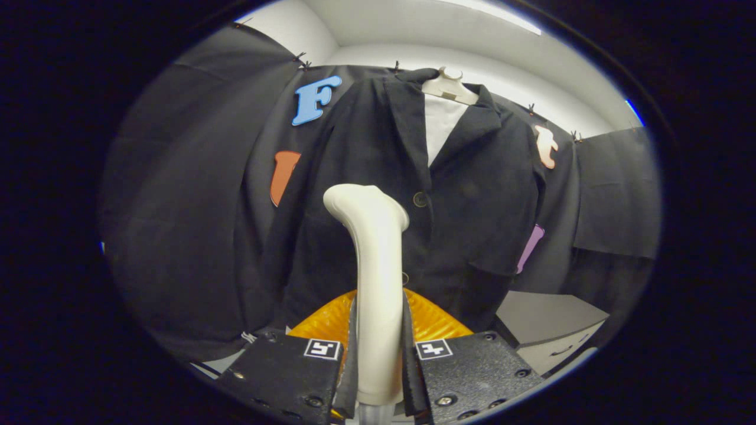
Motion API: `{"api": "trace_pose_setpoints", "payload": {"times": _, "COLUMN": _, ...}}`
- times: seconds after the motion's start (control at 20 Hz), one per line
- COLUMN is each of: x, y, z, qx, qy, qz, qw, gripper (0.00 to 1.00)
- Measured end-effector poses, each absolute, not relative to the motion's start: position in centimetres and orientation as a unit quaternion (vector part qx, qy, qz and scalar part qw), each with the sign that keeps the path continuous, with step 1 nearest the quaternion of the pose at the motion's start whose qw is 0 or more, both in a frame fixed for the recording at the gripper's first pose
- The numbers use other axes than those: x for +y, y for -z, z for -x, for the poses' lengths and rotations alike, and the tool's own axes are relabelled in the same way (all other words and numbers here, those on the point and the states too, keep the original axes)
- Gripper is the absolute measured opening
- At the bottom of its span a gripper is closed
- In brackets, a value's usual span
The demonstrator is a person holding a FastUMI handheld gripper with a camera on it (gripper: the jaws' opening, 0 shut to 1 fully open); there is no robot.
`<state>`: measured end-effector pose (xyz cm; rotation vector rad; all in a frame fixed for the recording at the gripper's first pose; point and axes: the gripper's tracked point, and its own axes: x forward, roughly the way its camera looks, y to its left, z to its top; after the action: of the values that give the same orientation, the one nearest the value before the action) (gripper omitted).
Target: Iron the clothes twice with a garment steamer, once on the left side and once on the right side.
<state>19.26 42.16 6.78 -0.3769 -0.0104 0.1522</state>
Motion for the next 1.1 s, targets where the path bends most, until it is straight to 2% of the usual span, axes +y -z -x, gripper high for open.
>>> {"api": "trace_pose_setpoints", "payload": {"times": 0.7, "x": 39.9, "y": 0.6, "z": -18.4, "qx": 0.05, "qy": -0.084, "qz": 0.244, "qw": 0.965, "gripper": 0.33}}
{"api": "trace_pose_setpoints", "payload": {"times": 1.1, "x": 37.6, "y": 7.3, "z": -17.5, "qx": 0.124, "qy": -0.085, "qz": 0.272, "qw": 0.951, "gripper": 0.33}}
